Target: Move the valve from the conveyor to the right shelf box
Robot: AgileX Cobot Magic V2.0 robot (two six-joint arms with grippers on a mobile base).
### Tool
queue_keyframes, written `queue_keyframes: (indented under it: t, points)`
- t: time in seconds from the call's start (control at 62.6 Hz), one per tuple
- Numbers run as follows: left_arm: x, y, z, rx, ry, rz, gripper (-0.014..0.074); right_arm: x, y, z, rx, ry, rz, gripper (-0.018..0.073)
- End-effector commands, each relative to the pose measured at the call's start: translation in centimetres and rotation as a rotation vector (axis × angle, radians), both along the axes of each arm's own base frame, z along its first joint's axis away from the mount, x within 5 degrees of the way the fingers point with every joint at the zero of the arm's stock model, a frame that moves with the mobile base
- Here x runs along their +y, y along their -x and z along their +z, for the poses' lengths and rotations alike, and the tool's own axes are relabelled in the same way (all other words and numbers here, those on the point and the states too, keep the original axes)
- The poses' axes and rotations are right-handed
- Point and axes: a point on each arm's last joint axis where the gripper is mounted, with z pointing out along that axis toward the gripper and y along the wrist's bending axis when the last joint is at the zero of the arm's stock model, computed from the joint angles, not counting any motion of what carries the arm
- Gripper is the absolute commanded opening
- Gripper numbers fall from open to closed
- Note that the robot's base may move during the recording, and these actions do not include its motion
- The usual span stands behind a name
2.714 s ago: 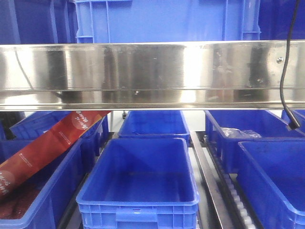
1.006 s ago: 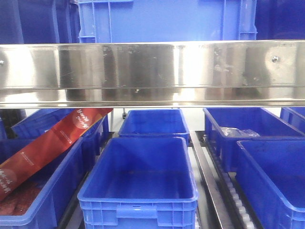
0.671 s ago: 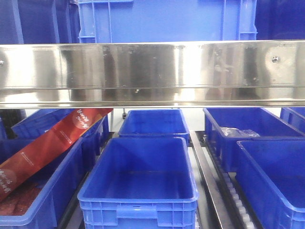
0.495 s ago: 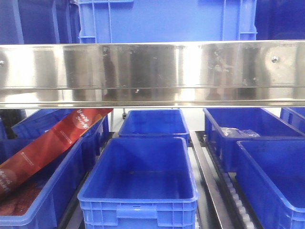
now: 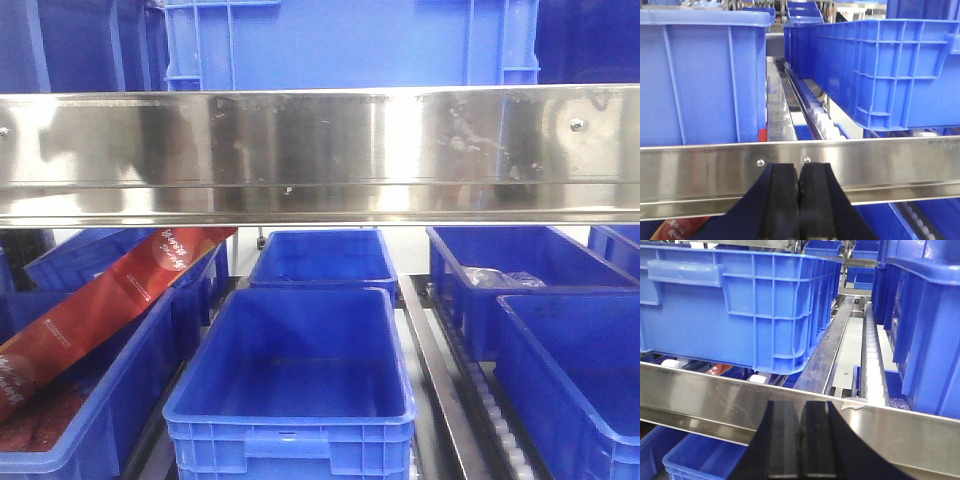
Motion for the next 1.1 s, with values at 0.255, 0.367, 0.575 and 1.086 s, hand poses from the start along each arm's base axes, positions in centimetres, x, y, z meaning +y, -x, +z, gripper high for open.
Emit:
queue_keyframes:
  t: [0.255,0.367,0.575,1.086]
  points:
    - [0.1,0.1,0.3,-0.043,0.014,0.006,-0.0111,-0.1,0.0,0.2,-0.031,-0.001,-0.01,-0.0155]
    - [0.1,0.1,0.4,-0.046,0.015,0.006,-0.0111,-0.1,0.0,0.2,-0.031,-0.001,-0.01,-0.0155]
    - [0.1,0.1,0.4,-0.046,0.015,0.006,-0.0111,-0.1,0.0,0.2,-0.031,-0.001,-0.01,-0.0155]
    - [1.4,2.7,-5.5,-0.108,-0.036,0.222,-0.0111,-0.1,0.0,0.2,-0.031,-0.001,-0.01,-0.0155]
